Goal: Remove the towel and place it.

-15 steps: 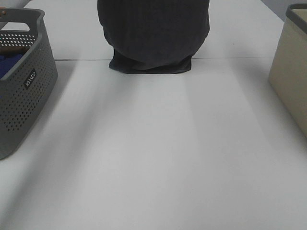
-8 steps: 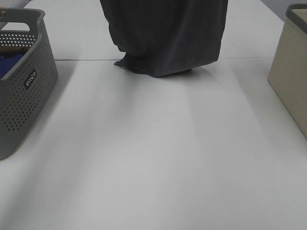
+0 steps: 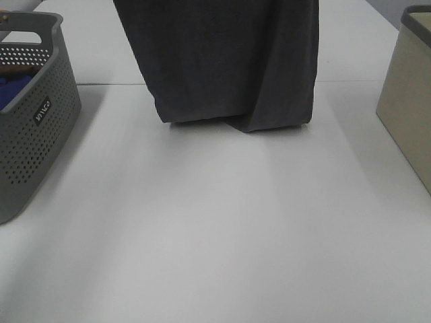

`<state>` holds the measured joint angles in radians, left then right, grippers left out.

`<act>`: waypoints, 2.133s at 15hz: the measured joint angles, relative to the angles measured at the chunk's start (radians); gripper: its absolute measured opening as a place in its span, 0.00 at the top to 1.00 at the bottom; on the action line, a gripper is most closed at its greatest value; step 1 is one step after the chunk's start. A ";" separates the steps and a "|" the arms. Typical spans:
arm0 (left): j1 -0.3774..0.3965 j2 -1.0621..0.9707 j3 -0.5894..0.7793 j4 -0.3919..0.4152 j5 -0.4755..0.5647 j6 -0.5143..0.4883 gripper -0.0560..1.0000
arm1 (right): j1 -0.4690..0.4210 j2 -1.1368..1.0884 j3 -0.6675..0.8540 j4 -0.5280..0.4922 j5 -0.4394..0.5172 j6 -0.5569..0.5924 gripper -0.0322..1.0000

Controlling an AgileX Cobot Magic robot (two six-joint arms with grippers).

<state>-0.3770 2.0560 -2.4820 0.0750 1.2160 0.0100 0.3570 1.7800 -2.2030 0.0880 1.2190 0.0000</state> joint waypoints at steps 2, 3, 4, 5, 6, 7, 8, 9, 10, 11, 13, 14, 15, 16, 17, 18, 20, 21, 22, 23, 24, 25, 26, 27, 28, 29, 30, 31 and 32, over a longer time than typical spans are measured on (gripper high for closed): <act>-0.003 -0.099 0.133 -0.001 0.000 0.000 0.95 | 0.000 -0.050 0.090 0.026 0.000 0.000 0.96; -0.011 -0.177 0.233 -0.002 -0.001 0.000 0.95 | 0.000 -0.086 0.150 0.044 0.000 -0.007 0.96; -0.021 -0.251 0.323 -0.002 -0.001 0.000 0.95 | 0.000 -0.124 0.199 0.063 0.000 -0.016 0.96; -0.031 -0.307 0.410 -0.005 -0.001 -0.001 0.95 | 0.000 -0.160 0.248 0.075 0.000 -0.028 0.96; -0.045 -0.351 0.501 -0.008 -0.001 -0.002 0.95 | 0.001 -0.189 0.289 0.082 0.000 -0.031 0.96; -0.058 -0.386 0.581 -0.011 -0.002 -0.002 0.95 | 0.001 -0.213 0.339 0.084 0.000 -0.031 0.96; -0.074 -0.412 0.662 -0.018 -0.004 -0.002 0.95 | 0.001 -0.240 0.409 0.087 -0.001 -0.032 0.96; -0.088 -0.423 0.709 -0.018 -0.004 -0.002 0.95 | 0.001 -0.256 0.452 0.087 -0.001 -0.032 0.96; -0.109 -0.434 0.748 -0.017 -0.004 -0.002 0.95 | 0.001 -0.270 0.494 0.083 -0.001 -0.032 0.96; -0.130 -0.446 0.778 -0.015 -0.004 -0.002 0.95 | 0.001 -0.285 0.539 0.078 -0.001 -0.032 0.96; -0.173 -0.462 0.835 -0.015 -0.003 -0.003 0.95 | 0.001 -0.334 0.628 0.080 -0.001 -0.032 0.96; -0.191 -0.467 0.860 -0.031 -0.003 -0.003 0.95 | 0.001 -0.359 0.672 0.085 -0.001 -0.032 0.96; -0.201 -0.473 0.890 -0.051 -0.004 -0.003 0.95 | 0.001 -0.384 0.719 0.087 -0.002 -0.031 0.96; -0.205 -0.489 0.924 -0.070 -0.004 -0.003 0.95 | 0.001 -0.410 0.763 0.088 -0.002 -0.028 0.96; -0.207 -0.508 0.966 -0.083 -0.005 -0.003 0.95 | 0.001 -0.434 0.795 0.089 -0.002 -0.024 0.96; -0.209 -0.530 1.019 -0.103 -0.006 -0.010 0.95 | 0.001 -0.454 0.822 0.098 -0.002 -0.022 0.96; -0.219 -0.575 1.121 -0.155 -0.012 -0.021 0.95 | 0.001 -0.492 0.881 0.119 -0.003 -0.020 0.96; -0.233 -0.590 1.166 -0.173 -0.016 -0.022 0.95 | 0.001 -0.514 0.916 0.130 -0.003 -0.010 0.96; -0.251 -0.600 1.212 -0.194 -0.018 -0.022 0.95 | 0.001 -0.536 0.954 0.136 -0.003 0.000 0.96; -0.268 -0.608 1.252 -0.214 -0.019 -0.022 0.95 | 0.001 -0.555 0.994 0.149 -0.004 0.000 0.96; -0.277 -0.611 1.272 -0.223 -0.019 -0.022 0.95 | 0.001 -0.566 1.018 0.157 -0.004 0.000 0.96; -0.296 -0.619 1.304 -0.238 -0.019 -0.022 0.95 | 0.001 -0.587 1.066 0.173 -0.004 0.005 0.96; -0.316 -0.623 1.335 -0.250 -0.015 -0.027 0.95 | 0.001 -0.611 1.108 0.194 -0.004 0.012 0.96; -0.339 -0.626 1.359 -0.265 -0.014 -0.033 0.95 | 0.001 -0.635 1.149 0.211 -0.005 0.024 0.96; -0.364 -0.630 1.384 -0.277 -0.014 -0.045 0.95 | 0.001 -0.658 1.196 0.224 -0.005 0.031 0.96; -0.391 -0.634 1.404 -0.289 -0.013 -0.052 0.95 | 0.001 -0.699 1.262 0.232 -0.006 0.050 0.96; -0.428 -0.635 1.431 -0.319 -0.012 -0.056 0.95 | 0.001 -0.721 1.304 0.233 -0.006 0.055 0.96; -0.445 -0.636 1.450 -0.338 -0.012 -0.057 0.95 | 0.001 -0.737 1.344 0.236 -0.006 0.056 0.96; -0.453 -0.636 1.464 -0.346 -0.012 -0.060 0.95 | 0.001 -0.746 1.382 0.245 -0.006 0.056 0.96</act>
<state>-0.8300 1.4200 -1.0180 -0.2710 1.2040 -0.0500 0.3580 1.0340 -0.8210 0.3330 1.2130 0.0560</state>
